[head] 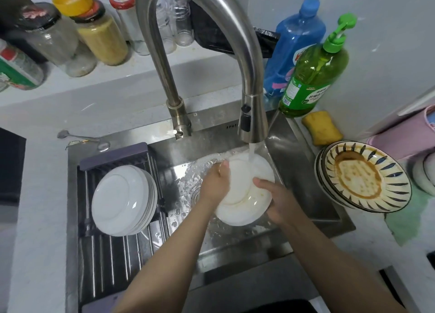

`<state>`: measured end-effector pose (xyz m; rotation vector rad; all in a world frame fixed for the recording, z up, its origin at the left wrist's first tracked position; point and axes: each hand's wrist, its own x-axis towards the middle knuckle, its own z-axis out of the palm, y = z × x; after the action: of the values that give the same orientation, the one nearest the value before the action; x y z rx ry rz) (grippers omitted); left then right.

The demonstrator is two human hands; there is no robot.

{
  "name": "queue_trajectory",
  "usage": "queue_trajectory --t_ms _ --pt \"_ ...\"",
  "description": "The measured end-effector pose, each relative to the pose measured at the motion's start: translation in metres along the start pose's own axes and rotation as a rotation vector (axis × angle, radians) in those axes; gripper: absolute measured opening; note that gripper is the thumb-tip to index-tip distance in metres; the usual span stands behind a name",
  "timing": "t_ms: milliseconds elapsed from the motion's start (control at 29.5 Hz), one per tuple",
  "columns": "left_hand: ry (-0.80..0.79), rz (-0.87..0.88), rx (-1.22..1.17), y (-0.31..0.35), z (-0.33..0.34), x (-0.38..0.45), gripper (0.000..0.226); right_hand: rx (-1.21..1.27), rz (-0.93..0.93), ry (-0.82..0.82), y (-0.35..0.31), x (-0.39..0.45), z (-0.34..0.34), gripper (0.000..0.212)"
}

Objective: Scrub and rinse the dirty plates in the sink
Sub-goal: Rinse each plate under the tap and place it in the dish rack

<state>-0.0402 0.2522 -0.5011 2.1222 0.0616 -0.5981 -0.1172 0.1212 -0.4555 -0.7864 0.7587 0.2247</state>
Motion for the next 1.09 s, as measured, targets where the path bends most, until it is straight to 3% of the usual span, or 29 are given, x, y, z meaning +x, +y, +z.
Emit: queue_trajectory --t_ms 136,306,373,441,509,577,645,713,849,917,984,1052,1086 --pt "0.045 0.212 0.094 0.001 0.023 -0.014 0.06 0.045 -0.047 -0.007 0.002 0.002 0.001 0.033" --pt "0.012 -0.126 -0.051 0.006 0.013 -0.001 0.053 0.039 -0.025 0.008 0.007 0.003 0.0 0.022" --pt "0.011 -0.26 -0.099 0.007 0.01 -0.001 0.068 0.053 -0.033 0.008 0.007 0.001 0.001 0.022" --pt "-0.017 -0.391 -0.297 0.009 0.019 -0.014 0.089 0.084 -0.064 0.015 0.002 0.002 0.006 0.027" --pt "-0.05 -0.535 -0.627 0.013 0.031 -0.033 0.077 0.089 -0.08 0.034 -0.005 0.009 0.007 0.042" --pt "0.005 -0.577 -0.746 0.012 0.032 -0.033 0.078 0.077 -0.078 0.032 -0.01 0.012 0.013 0.058" --pt "0.08 -0.569 -0.703 0.002 0.024 -0.021 0.106 0.098 -0.047 0.008 -0.006 0.016 0.013 0.059" --pt "0.127 -0.543 -0.75 -0.01 0.012 -0.009 0.11 0.113 -0.026 -0.054 -0.001 0.016 0.015 0.062" --pt "-0.156 -0.456 -0.992 -0.013 -0.036 -0.008 0.082 0.116 0.019 -0.201 0.004 0.021 0.008 0.089" --pt "-0.356 -0.399 -1.112 -0.018 -0.05 -0.013 0.084 0.049 0.057 -0.196 0.0 0.028 -0.002 0.094" --pt "-0.439 -0.409 -1.194 -0.02 -0.053 -0.024 0.085 -0.073 0.07 -0.111 -0.003 0.037 -0.007 0.077" --pt "-0.359 -0.418 -1.204 -0.02 -0.042 -0.032 0.075 -0.311 0.009 0.115 0.0 0.042 0.001 0.049" --pt "-0.286 -0.432 -1.197 -0.019 -0.036 -0.035 0.072 -0.51 -0.064 0.28 0.006 0.043 0.008 0.046"
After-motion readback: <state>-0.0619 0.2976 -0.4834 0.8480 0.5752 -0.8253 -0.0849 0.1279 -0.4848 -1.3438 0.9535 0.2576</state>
